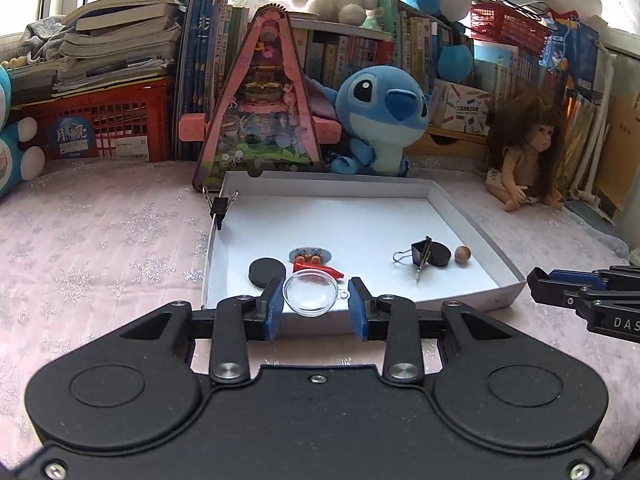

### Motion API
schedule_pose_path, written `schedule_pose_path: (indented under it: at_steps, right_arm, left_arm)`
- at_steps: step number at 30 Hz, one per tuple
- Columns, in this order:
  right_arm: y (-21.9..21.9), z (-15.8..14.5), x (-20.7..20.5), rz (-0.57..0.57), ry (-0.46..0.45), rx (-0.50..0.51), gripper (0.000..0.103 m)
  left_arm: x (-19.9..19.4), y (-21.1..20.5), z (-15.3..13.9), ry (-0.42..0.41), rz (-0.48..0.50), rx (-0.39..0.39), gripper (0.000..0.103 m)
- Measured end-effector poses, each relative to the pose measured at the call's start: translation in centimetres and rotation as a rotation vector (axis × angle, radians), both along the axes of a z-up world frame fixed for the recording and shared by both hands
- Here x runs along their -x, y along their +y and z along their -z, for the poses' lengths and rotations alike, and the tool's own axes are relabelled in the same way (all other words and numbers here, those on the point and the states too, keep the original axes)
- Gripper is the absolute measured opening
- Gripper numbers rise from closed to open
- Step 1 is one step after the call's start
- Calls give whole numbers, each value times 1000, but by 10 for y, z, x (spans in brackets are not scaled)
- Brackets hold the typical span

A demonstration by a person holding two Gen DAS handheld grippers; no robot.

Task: Organize rigid objects
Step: 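Carry the clear dome with the left tool while the right tool carries the lid into the tray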

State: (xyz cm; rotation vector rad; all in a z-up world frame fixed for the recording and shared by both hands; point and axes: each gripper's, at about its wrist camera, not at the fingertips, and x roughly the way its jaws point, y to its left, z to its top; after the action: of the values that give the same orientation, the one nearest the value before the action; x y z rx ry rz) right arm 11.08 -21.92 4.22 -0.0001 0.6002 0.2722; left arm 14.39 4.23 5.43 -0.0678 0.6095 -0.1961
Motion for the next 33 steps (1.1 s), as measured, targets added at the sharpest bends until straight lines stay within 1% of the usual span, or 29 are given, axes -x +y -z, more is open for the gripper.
schedule_pose_path:
  at_steps: [4, 10, 14, 16, 21, 25, 29, 33]
  right_arm:
    - [-1, -8, -25, 19, 20, -15, 37]
    - [-1, -12, -69, 62, 86, -64, 37]
    - [3, -7, -96, 76, 121, -74, 37]
    - [5, -2, -107, 85, 133, -88, 37]
    - [10, 13, -128, 119, 161, -93, 37]
    - [16, 21, -137, 120, 161, -75, 37]
    - [23, 24, -145, 124, 137, -39, 37]
    - [29, 31, -154, 135, 145, -19, 37]
  left_arm:
    - [-27, 1, -3, 3, -19, -18, 33]
    - [-75, 5, 0, 70, -56, 14, 32]
    - [-99, 5, 9, 81, -85, 21, 32]
    - [-107, 2, 17, 71, -93, 24, 32]
    - [-124, -3, 33, 84, -124, 14, 33]
    - [-133, -7, 38, 72, -132, -24, 33]
    - [-141, -7, 44, 80, -150, -33, 33]
    - [-145, -8, 51, 91, -151, -51, 33]
